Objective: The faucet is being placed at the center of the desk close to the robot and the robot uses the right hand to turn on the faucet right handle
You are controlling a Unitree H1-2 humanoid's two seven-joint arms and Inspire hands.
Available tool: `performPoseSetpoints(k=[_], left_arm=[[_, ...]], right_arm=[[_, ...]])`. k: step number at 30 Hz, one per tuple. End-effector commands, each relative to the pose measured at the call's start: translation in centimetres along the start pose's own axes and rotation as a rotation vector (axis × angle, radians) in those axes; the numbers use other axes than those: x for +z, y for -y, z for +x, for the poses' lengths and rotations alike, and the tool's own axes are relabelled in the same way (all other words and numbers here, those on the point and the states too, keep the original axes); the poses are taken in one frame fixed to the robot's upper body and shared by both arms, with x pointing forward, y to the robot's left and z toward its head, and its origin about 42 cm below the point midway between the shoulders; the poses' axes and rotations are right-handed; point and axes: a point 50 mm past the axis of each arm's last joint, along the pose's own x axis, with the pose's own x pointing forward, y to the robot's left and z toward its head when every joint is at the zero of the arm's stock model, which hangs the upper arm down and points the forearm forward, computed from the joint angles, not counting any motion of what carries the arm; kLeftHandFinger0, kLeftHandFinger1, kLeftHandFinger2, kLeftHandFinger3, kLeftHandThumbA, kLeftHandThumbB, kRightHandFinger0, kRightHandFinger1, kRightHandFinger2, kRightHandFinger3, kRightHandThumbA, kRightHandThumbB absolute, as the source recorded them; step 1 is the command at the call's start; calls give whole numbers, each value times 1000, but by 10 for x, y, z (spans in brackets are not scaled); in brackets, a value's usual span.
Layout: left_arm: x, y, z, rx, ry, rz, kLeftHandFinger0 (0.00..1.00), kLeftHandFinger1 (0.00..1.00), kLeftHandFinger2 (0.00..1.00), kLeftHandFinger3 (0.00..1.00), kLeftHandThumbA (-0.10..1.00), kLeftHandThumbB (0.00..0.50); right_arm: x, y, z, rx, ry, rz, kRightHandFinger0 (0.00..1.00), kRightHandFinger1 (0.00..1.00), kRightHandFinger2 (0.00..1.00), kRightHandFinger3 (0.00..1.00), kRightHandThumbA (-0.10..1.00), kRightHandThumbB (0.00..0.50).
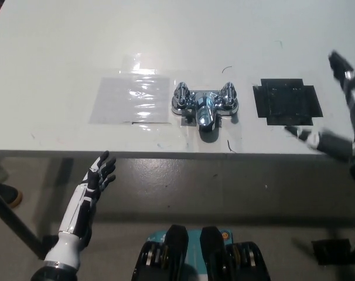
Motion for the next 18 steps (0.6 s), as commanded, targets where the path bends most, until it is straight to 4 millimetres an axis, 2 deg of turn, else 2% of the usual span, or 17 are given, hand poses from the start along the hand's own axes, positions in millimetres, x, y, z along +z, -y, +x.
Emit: performPoseSetpoints(k=[1, 4, 6, 7, 10, 12, 15, 16, 18], left_arm=[[12, -9, 1, 2, 53, -23, 1000, 1000, 1000, 1000, 983, 113], [11, -8, 1, -1, 47, -13, 1000, 1000, 1000, 1000, 992, 127], [10, -8, 0, 2, 46, -15, 1000, 1000, 1000, 1000, 988, 136], [10, -8, -1, 3, 47, -13, 1000, 1000, 1000, 1000, 989, 136], [8, -6, -5, 10, 42, -3, 1000, 1000, 1000, 1000, 991, 154], [7, -6, -7, 9, 45, -9, 1000, 1000, 1000, 1000, 981, 124], [7, -7, -8, 8, 40, -11, 1000, 1000, 1000, 1000, 996, 144], [7, -9, -9, 10, 36, -5, 1000, 1000, 1000, 1000, 998, 142], [8, -10, -8, 8, 34, 3, 1000, 1000, 1000, 1000, 1000, 146]], right_arm=[[79, 50, 125, 262, -121, -331, 1000, 1000, 1000, 1000, 1000, 301], [89, 46, 164, 357, -152, -326, 1000, 1000, 1000, 1000, 1000, 280], [97, 37, 183, 422, -160, -335, 1000, 1000, 1000, 1000, 1000, 227], [98, 34, 187, 437, -163, -337, 1000, 1000, 1000, 1000, 1000, 217], [102, 22, 213, 464, -219, -375, 1000, 1000, 1000, 1000, 1000, 280], [107, 12, 226, 459, -239, -413, 1000, 1000, 1000, 1000, 1000, 294], [118, -2, 245, 499, -262, -435, 1000, 1000, 1000, 1000, 1000, 290], [121, -8, 252, 494, -273, -440, 1000, 1000, 1000, 1000, 1000, 327], [126, -14, 262, 490, -295, -461, 1000, 1000, 1000, 1000, 1000, 328]])
